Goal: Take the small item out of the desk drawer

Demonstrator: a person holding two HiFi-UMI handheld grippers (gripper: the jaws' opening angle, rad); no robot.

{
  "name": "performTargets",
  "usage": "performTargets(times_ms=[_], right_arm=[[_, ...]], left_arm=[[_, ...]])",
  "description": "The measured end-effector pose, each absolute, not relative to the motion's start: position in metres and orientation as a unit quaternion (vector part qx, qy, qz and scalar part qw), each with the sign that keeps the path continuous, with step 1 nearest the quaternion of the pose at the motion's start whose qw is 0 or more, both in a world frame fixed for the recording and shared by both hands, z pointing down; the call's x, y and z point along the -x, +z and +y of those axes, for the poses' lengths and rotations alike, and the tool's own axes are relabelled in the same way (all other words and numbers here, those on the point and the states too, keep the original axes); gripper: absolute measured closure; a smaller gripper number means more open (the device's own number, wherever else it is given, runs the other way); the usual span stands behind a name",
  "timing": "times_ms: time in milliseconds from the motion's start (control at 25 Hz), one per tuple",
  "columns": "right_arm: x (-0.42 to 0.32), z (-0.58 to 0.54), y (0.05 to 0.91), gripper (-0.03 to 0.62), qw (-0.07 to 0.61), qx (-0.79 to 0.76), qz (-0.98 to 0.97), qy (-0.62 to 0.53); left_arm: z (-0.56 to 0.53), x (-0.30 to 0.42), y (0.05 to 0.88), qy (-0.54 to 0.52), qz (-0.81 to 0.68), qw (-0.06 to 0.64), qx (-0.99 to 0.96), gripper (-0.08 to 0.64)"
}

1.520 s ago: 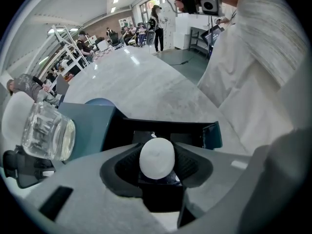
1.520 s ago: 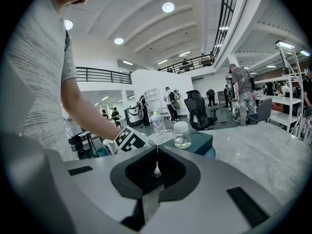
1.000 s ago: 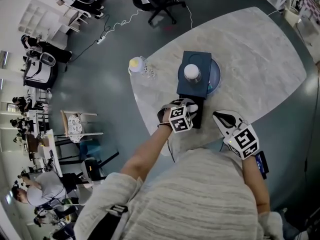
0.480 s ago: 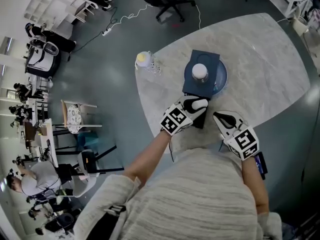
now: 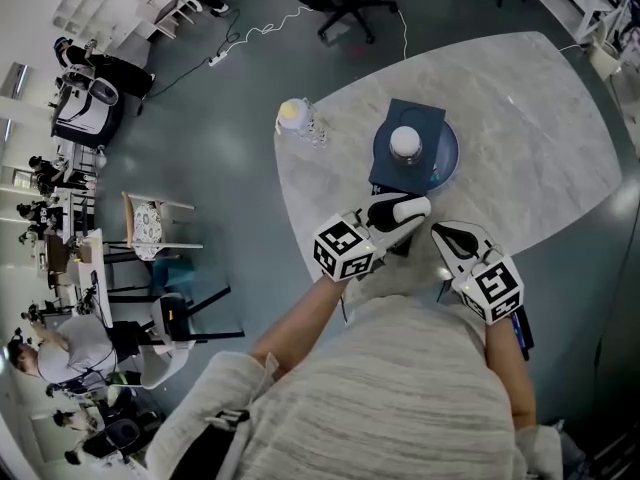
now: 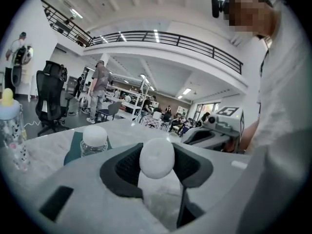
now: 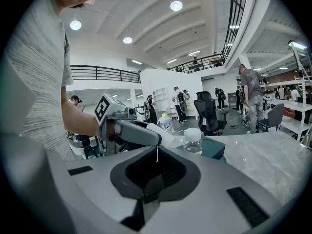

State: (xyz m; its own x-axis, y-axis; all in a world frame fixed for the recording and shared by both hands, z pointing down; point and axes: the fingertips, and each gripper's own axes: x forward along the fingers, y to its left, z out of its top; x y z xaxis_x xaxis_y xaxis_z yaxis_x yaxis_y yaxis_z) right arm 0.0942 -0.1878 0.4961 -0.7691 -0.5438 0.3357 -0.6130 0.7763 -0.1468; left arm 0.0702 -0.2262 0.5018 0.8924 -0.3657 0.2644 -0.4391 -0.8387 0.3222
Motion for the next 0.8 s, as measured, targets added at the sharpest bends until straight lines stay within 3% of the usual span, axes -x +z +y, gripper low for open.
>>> performTargets(times_ms=[800], right_arm=[[-0.099, -0.180, 0.471, 0.581, 0.120, -0.321, -0.934, 0.100]], left_arm=[[-0.202, -0.066, 0.469, -0.018, -0.224, 0.247, -0.943, 0.380]])
